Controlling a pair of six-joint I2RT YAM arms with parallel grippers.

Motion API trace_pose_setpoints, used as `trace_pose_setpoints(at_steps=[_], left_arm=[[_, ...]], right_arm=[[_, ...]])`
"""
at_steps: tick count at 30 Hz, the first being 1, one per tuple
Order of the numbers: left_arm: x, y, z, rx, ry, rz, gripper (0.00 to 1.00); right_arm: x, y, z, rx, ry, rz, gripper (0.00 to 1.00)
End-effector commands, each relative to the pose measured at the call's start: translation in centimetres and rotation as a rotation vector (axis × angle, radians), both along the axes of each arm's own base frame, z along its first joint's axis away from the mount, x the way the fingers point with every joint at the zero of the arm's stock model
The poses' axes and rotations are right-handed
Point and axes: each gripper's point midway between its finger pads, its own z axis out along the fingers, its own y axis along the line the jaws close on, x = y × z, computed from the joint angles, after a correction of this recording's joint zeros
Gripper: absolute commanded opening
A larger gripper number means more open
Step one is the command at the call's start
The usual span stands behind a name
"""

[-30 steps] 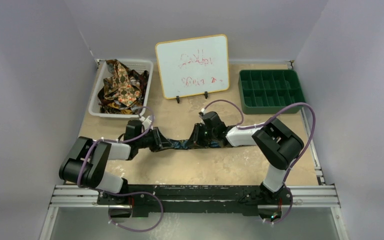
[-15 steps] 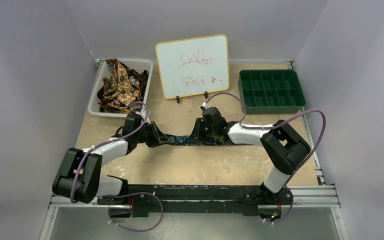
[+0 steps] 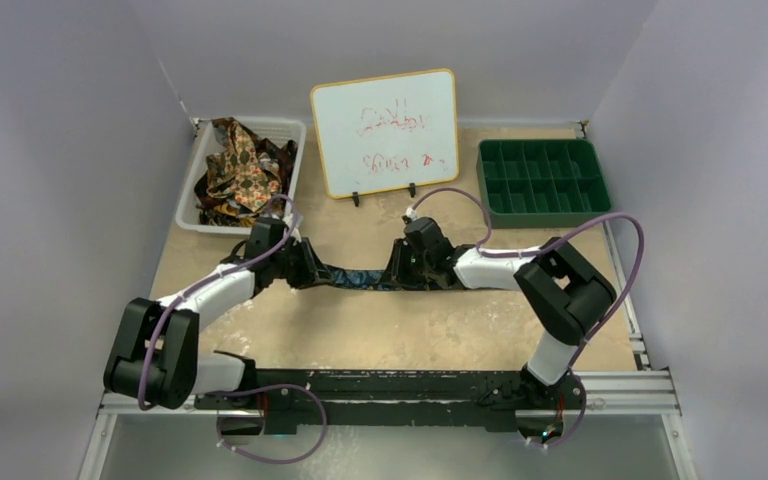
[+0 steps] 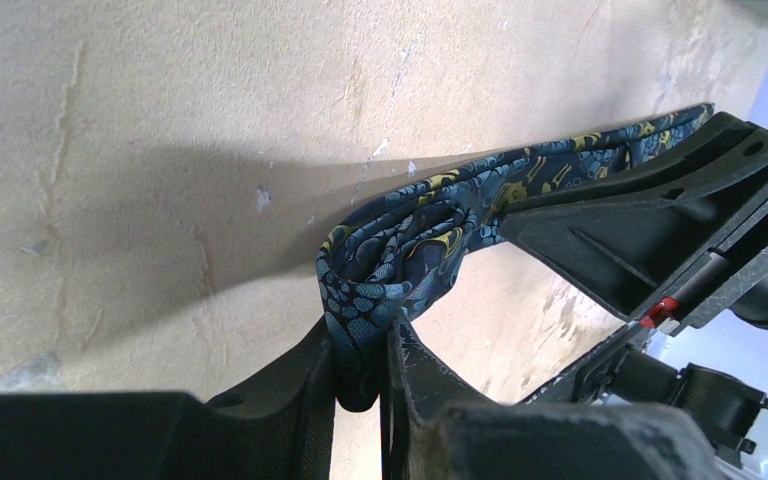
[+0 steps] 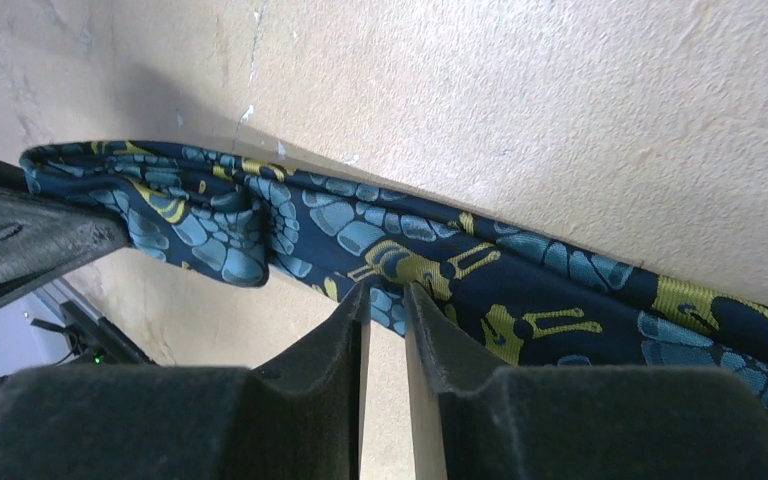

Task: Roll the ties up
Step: Roll the tie at the center of the board.

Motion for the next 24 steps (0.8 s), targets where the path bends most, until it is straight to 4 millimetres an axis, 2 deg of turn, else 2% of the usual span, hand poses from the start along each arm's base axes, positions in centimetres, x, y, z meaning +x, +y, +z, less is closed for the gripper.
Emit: trace_pose_setpoints(at_steps=[1,5,7,11,24], left_arm=[[0.9,1.0,0.8,0.092,-0.057,-0.052,0.0],[1.4,2.3,1.1,0.183,-0.041,-0.006,0.0],[1.7,2.8,1.5,0.22,-0.042,0.019,0.0],[2.3,3.9,2.5,0.305,-0.06,0.061,0.0],[3.6,3.2,5.3,0.672,-0.139,0.062,0.0]], right_arm=[[-1.0,-0.1,0.0,0.002,0.026,0.032,0.23],[-1.1,1.5,2.7,0.082,0.011,0.1,0.25],[-0.7,1.8,4.5,0.101,-0.021,0.104,0.28],[0.1,1.4,6.1,0.081,-0.063,0.075,0.27],[0.9,-1.0,5.9,0.001,-0.086,-0.048,0.28]])
